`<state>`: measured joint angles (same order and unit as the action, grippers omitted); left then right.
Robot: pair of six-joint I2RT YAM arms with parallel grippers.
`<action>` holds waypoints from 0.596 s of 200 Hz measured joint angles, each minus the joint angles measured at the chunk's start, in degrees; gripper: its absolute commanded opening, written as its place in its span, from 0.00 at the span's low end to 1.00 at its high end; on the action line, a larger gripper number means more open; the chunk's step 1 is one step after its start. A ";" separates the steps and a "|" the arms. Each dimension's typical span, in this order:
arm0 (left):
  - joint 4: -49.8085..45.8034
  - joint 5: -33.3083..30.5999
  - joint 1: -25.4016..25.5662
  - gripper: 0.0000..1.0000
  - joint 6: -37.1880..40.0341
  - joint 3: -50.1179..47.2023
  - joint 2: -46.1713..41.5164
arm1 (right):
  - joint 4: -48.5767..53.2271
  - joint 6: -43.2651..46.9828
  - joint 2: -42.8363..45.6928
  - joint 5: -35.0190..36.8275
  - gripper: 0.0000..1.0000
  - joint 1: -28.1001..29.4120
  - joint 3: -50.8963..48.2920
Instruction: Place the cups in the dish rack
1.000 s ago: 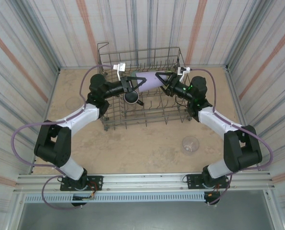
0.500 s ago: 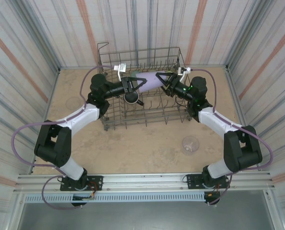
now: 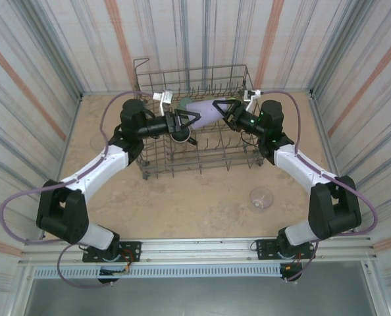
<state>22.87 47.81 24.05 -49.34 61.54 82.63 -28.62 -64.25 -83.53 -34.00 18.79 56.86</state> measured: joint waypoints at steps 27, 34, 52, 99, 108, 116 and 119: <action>-6.99 -1.44 -2.51 0.99 3.45 0.09 -4.11 | 6.88 5.31 0.22 1.53 0.44 0.24 2.97; -8.92 -1.92 -3.17 0.99 4.44 0.09 -5.05 | 8.96 6.86 0.35 2.29 0.44 0.33 3.91; -14.23 -3.37 -4.94 0.99 6.80 0.09 -7.50 | 14.21 11.28 0.74 4.09 0.43 0.50 6.56; -26.64 -7.28 -8.07 0.99 12.83 0.09 -13.27 | 27.71 23.02 0.94 10.23 0.43 1.68 14.16; -28.79 -7.93 -8.66 0.99 13.84 0.09 -14.12 | 30.12 25.29 0.90 11.69 0.43 2.25 15.67; -30.40 -8.55 -9.20 0.99 14.67 0.09 -14.73 | 32.13 27.39 0.79 13.16 0.44 2.86 17.03; -30.93 -8.63 -9.42 0.99 14.88 0.09 -14.93 | 32.81 27.91 0.72 13.66 0.44 3.10 17.49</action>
<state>-8.05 39.18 14.63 -34.46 61.63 67.70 4.19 -36.34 -82.81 -20.34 21.89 74.35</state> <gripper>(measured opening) 0.986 0.690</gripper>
